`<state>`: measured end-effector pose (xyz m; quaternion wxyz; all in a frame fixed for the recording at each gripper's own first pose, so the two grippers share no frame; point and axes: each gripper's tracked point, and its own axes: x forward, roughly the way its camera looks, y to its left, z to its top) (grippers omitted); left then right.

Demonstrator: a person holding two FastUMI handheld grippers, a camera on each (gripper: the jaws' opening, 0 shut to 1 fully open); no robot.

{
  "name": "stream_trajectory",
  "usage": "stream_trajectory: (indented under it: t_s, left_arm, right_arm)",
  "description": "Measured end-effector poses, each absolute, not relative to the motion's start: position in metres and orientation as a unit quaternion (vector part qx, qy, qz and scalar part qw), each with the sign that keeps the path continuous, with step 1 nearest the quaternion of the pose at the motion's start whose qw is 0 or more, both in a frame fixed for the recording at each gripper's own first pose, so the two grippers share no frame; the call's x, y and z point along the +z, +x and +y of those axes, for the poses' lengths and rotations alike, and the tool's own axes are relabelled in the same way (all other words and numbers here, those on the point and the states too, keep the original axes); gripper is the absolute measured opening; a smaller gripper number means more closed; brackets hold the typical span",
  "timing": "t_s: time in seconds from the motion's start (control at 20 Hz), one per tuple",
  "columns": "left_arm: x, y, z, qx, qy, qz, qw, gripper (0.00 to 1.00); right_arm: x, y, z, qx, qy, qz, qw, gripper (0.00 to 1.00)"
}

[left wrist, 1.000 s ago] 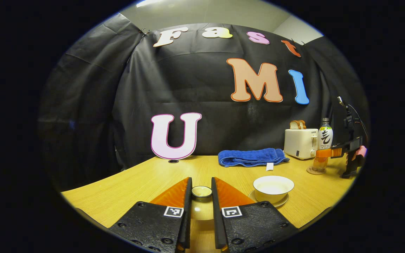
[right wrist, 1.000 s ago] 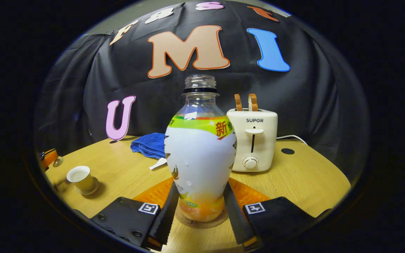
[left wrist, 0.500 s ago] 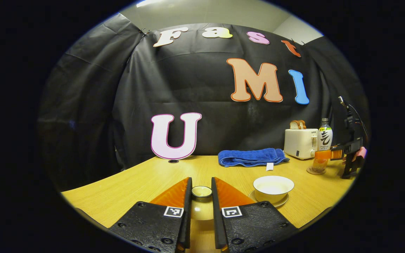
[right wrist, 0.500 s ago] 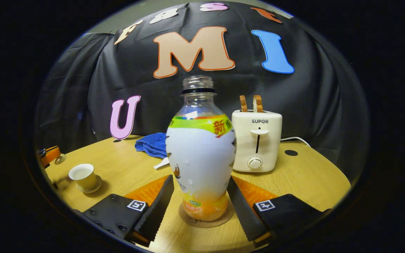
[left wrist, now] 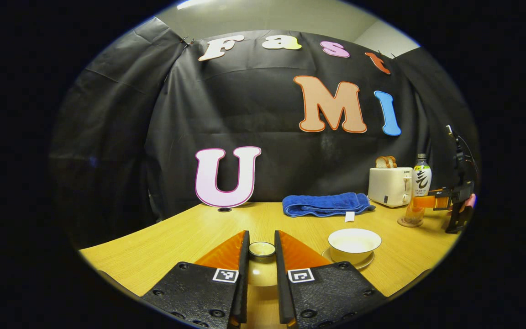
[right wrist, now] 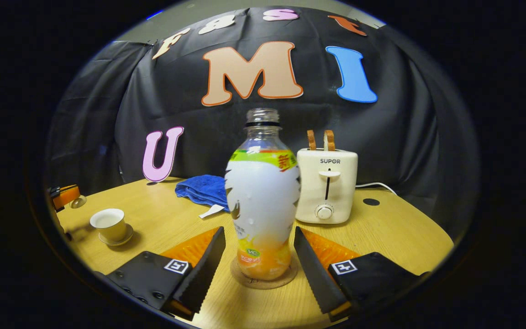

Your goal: Open the teacup lid with one hand, grasp the water bottle and pour water into the teacup with the other hand; after pouring, place the water bottle on the coaster and then close the teacup lid.

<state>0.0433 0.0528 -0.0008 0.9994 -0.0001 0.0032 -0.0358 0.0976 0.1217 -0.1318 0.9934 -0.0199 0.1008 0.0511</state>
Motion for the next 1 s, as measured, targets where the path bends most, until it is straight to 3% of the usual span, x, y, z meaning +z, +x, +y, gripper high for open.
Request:
stream_trajectory:
  t_s: [0.2, 0.25, 0.4, 0.45, 0.5, 0.6, 0.85, 1.0]
  left_arm:
    - [-0.001, 0.045, 0.050, -0.041, -0.001, 0.002, 0.999, 0.24]
    - [-0.001, 0.046, 0.049, -0.041, -0.001, 0.003, 0.999, 0.24]
    - [-0.002, 0.049, 0.043, -0.048, -0.001, 0.004, 0.999, 0.25]
    - [-0.001, 0.051, 0.040, -0.054, -0.002, 0.003, 0.999, 0.25]
    - [-0.001, 0.052, 0.035, -0.061, -0.002, 0.003, 0.998, 0.25]
    - [-0.001, 0.056, 0.029, -0.072, -0.002, 0.004, 0.997, 0.25]
    - [-0.002, 0.064, 0.010, -0.099, -0.004, 0.004, 0.995, 0.25]
    - [-0.002, 0.069, -0.005, -0.123, -0.005, 0.003, 0.992, 0.25]
  right_arm:
    - [-0.128, 0.091, 0.119, 0.047, -0.018, 0.085, 0.995, 0.96]
    - [-0.126, 0.090, 0.119, 0.048, -0.017, 0.079, 0.996, 1.00]
    - [-0.119, 0.085, 0.119, 0.047, -0.015, 0.055, 0.997, 0.92]
    - [-0.116, 0.082, 0.118, 0.046, -0.015, 0.047, 0.998, 0.96]
    - [-0.112, 0.080, 0.117, 0.043, -0.014, 0.037, 0.998, 0.92]
    - [-0.105, 0.079, 0.115, 0.033, -0.012, 0.015, 0.999, 0.96]
    - [-0.104, 0.070, 0.107, 0.011, -0.015, 0.011, 1.000, 0.92]
    - [-0.104, 0.067, 0.104, 0.001, -0.015, 0.011, 1.000, 0.96]
